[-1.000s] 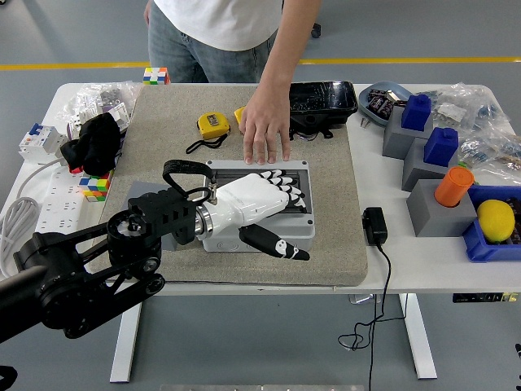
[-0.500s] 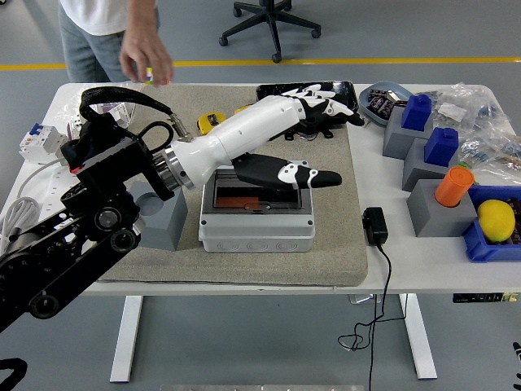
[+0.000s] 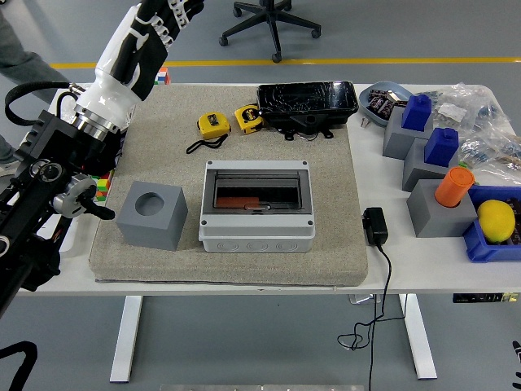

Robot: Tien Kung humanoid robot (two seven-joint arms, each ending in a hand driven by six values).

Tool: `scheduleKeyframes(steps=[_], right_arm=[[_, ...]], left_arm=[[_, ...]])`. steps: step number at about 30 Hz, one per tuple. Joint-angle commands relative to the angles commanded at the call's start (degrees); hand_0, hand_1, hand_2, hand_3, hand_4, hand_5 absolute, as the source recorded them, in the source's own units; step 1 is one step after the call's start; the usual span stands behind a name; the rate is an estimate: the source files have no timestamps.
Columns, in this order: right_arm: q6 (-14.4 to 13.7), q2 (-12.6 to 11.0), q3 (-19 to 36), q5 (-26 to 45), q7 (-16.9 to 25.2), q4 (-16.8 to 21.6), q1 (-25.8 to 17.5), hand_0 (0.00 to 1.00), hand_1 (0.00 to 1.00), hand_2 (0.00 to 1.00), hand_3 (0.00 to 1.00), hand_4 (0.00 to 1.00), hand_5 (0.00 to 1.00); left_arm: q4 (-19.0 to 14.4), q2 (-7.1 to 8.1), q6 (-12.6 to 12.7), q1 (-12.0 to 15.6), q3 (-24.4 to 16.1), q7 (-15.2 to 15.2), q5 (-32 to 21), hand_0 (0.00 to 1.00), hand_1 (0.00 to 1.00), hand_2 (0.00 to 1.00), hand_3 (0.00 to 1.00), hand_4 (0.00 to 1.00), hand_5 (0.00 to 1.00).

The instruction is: Fetch the battery,place it into the box,close the lid of the box

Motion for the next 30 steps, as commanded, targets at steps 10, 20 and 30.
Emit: scheduleKeyframes(steps=[10,20,30], right_arm=[[0.0,0.0,0.3,-0.5,-0.1,0.0,-0.2,0.789,0.745,0.744,0.794,0.998,0.998],[0.0,0.1,1.0,-1.4,-0.2,0.0,-0.8,0.789,0.745,0.745,0.794,0.998,0.998],[-0.1,0.5,2.0,-2.5,-0.4,0.0,-0.7,0.789,0.745,0.745,0.794,0.998,0.998]], left_arm=[[9.0,1.96,5.8,5.5,-14.4,5.5,-1.2,0.969,0.991,0.954,0.925,0.998,0.998],[-2.9,3.27,6.3,13.9,-24.7,12.1,23.0,0.998,0.997,0.954,0.923,0.998,0.998],[-3.2,1.51,6.8,18.4,-26.5,10.5,46.9,0.98,0.987,0.942,0.911,0.998,0.998]])
